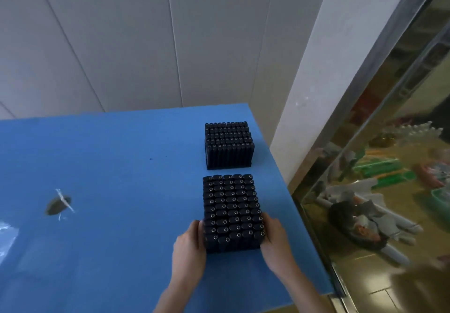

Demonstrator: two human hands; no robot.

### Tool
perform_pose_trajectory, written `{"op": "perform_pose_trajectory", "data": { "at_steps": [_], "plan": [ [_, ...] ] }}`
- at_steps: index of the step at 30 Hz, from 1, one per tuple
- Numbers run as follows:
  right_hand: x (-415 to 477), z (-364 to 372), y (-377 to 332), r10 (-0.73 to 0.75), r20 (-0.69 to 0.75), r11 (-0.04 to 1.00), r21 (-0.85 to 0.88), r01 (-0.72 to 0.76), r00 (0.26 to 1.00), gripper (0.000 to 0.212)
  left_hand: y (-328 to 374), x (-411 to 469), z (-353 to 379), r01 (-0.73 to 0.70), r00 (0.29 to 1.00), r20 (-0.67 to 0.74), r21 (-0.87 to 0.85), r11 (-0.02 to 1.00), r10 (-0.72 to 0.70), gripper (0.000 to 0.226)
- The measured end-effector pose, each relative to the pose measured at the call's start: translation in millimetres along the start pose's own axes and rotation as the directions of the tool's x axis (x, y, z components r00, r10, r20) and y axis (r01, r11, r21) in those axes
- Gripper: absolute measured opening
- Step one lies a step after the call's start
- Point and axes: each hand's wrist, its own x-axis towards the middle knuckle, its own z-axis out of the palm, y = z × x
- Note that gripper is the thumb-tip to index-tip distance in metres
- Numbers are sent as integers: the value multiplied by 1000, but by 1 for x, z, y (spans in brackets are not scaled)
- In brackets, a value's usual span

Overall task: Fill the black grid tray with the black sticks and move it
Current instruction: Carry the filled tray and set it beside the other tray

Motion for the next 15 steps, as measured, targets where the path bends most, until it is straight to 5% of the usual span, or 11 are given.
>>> {"op": "perform_pose_trajectory", "data": {
  "at_steps": [10,15],
  "plan": [
    [28,-16,12,-205,152,903,-353,247,967,63,9,14,13,81,996,16,294,952,-89,22],
    [33,-19,13,-188,221,862,-430,269,957,47,10,17,9,83,994,41,301,950,-100,19]
  ]
}}
